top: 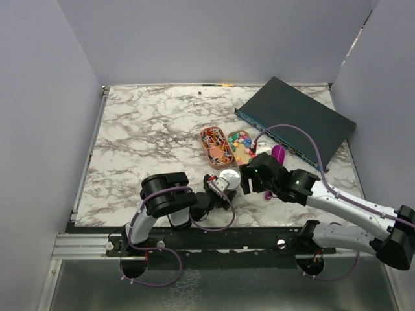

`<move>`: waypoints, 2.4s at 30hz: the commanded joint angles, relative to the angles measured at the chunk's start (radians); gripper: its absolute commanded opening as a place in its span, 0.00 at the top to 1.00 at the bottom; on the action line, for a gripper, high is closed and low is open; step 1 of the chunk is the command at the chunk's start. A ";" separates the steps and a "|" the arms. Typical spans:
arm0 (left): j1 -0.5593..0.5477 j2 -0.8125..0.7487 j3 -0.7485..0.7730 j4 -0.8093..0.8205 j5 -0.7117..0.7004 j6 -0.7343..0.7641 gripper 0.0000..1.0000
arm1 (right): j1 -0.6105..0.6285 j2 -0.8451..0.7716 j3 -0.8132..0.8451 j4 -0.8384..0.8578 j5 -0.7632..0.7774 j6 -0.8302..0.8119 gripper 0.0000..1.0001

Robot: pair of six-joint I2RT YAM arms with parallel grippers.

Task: Pack the candies
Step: Screw the bottle lid onto the packing bottle.

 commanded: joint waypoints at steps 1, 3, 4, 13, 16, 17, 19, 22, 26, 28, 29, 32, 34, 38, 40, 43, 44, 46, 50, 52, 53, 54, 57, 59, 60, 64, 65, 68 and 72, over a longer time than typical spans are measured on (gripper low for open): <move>-0.015 0.150 -0.098 0.238 0.221 -0.034 0.46 | -0.038 0.053 0.006 0.093 -0.084 -0.033 0.28; -0.015 0.148 -0.109 0.239 0.237 -0.040 0.48 | -0.057 0.081 0.023 0.123 -0.128 -0.054 0.34; -0.014 0.148 -0.113 0.239 0.245 -0.045 0.49 | -0.066 0.095 0.033 0.139 -0.147 -0.064 0.35; -0.015 0.144 -0.144 0.240 0.267 -0.076 0.53 | -0.209 0.240 0.072 0.278 -0.363 -0.153 0.57; -0.015 0.152 -0.144 0.239 0.263 -0.077 0.53 | -0.222 0.297 0.093 0.295 -0.411 -0.157 0.61; -0.014 0.155 -0.144 0.240 0.263 -0.079 0.53 | -0.225 0.312 0.097 0.302 -0.421 -0.160 0.63; -0.015 0.155 -0.144 0.240 0.263 -0.083 0.53 | -0.231 0.334 0.099 0.318 -0.436 -0.162 0.64; -0.015 0.150 -0.148 0.240 0.260 -0.084 0.54 | -0.239 0.352 0.096 0.329 -0.454 -0.164 0.66; -0.014 0.150 -0.148 0.239 0.259 -0.086 0.54 | -0.252 0.367 0.082 0.336 -0.453 -0.171 0.68; -0.014 0.151 -0.147 0.240 0.263 -0.089 0.54 | -0.257 0.372 0.078 0.337 -0.451 -0.176 0.70; -0.015 0.152 -0.147 0.240 0.264 -0.090 0.55 | -0.258 0.374 0.075 0.338 -0.453 -0.178 0.71; -0.015 0.151 -0.146 0.240 0.264 -0.092 0.55 | -0.258 0.374 0.059 0.342 -0.459 -0.178 0.72; -0.015 0.153 -0.146 0.240 0.264 -0.092 0.55 | -0.258 0.371 0.042 0.346 -0.465 -0.176 0.72; -0.015 0.154 -0.144 0.241 0.264 -0.093 0.55 | -0.258 0.364 0.004 0.356 -0.464 -0.169 0.72; -0.015 0.154 -0.144 0.240 0.265 -0.094 0.55 | -0.258 0.363 -0.013 0.360 -0.465 -0.167 0.73; -0.015 0.151 -0.146 0.240 0.261 -0.094 0.55 | -0.258 0.350 -0.041 0.367 -0.479 -0.158 0.76; -0.015 0.151 -0.146 0.240 0.259 -0.094 0.55 | -0.258 0.345 -0.052 0.370 -0.486 -0.154 0.77; -0.014 0.151 -0.146 0.240 0.255 -0.095 0.55 | -0.258 0.330 -0.074 0.370 -0.498 -0.146 0.78; -0.014 0.151 -0.147 0.241 0.239 -0.099 0.55 | -0.258 0.281 -0.127 0.361 -0.518 -0.127 0.81; -0.014 0.150 -0.149 0.241 0.226 -0.101 0.55 | -0.258 0.248 -0.155 0.361 -0.529 -0.111 0.83; -0.014 0.148 -0.149 0.241 0.222 -0.101 0.55 | -0.258 0.232 -0.169 0.359 -0.539 -0.105 0.84; -0.014 0.148 -0.149 0.239 0.217 -0.100 0.55 | -0.258 0.218 -0.182 0.358 -0.551 -0.100 0.85; -0.013 0.151 -0.145 0.240 0.207 -0.103 0.55 | -0.258 0.183 -0.219 0.351 -0.577 -0.077 0.86; -0.012 0.152 -0.144 0.241 0.200 -0.106 0.55 | -0.257 0.151 -0.252 0.353 -0.598 -0.060 0.87; -0.012 0.151 -0.145 0.240 0.197 -0.108 0.55 | -0.257 0.137 -0.269 0.358 -0.611 -0.048 0.88; -0.010 0.156 -0.141 0.240 0.194 -0.110 0.56 | -0.249 0.090 -0.317 0.367 -0.640 -0.012 0.90; -0.010 0.158 -0.139 0.240 0.195 -0.112 0.55 | -0.245 0.080 -0.326 0.369 -0.647 -0.001 0.91; -0.010 0.164 -0.132 0.240 0.201 -0.116 0.56 | -0.234 0.055 -0.341 0.378 -0.669 0.030 0.93; -0.010 0.168 -0.128 0.240 0.205 -0.116 0.56 | -0.219 0.025 -0.335 0.368 -0.675 0.056 0.97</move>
